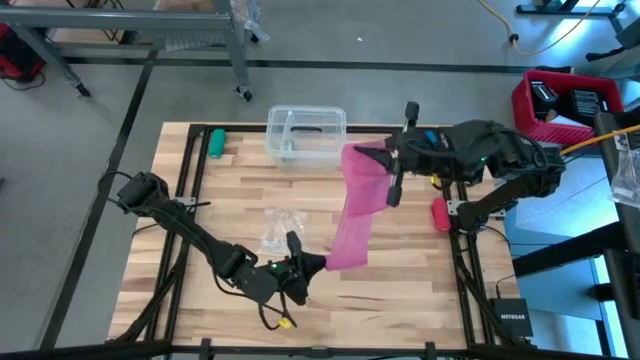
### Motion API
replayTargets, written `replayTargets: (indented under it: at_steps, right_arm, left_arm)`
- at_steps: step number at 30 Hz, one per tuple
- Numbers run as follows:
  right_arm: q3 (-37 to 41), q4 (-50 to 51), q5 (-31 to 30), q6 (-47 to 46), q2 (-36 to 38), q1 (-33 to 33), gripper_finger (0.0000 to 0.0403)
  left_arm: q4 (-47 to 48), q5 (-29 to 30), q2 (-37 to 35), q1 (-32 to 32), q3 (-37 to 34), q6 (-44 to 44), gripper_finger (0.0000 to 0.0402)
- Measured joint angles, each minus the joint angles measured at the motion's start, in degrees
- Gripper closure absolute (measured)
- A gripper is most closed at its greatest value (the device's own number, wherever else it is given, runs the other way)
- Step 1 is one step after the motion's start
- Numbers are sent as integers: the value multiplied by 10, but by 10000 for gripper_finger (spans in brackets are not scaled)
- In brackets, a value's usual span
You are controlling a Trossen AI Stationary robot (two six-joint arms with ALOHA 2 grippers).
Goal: Roll bandage
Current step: Roll the pink bandage
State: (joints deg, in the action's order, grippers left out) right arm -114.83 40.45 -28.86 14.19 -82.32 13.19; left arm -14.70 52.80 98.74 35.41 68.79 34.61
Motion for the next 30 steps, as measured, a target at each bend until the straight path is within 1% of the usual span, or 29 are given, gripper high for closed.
replayTargets:
  at_steps: [2,4,10,14,17,20,25,28,30]
  right_arm:
    - [0,8,0,0,1,-2,398]
    - [2,10,7,0,-1,-17,398]
    - [3,73,52,-36,-15,-78,398]
    - [3,121,93,-75,-31,-116,398]
    - [3,141,117,-83,-50,-132,398]
    - [4,155,121,-83,-68,-137,398]
    - [65,129,124,-80,-69,-141,398]
    - [116,112,140,-87,-63,-148,398]
    - [153,77,157,-96,-58,-151,398]
  left_arm:
    - [-17,-42,0,0,0,2,389]
    - [-32,-67,0,1,0,2,389]
    - [-64,-70,-2,24,1,37,389]
    - [-71,-70,-3,41,23,64,389]
    - [-63,-69,-3,50,46,69,389]
    - [-32,-68,-2,58,73,70,389]
    - [-3,-46,-2,79,109,72,389]
    - [-4,-7,-2,93,125,121,389]
    - [-5,2,-2,96,137,141,389]
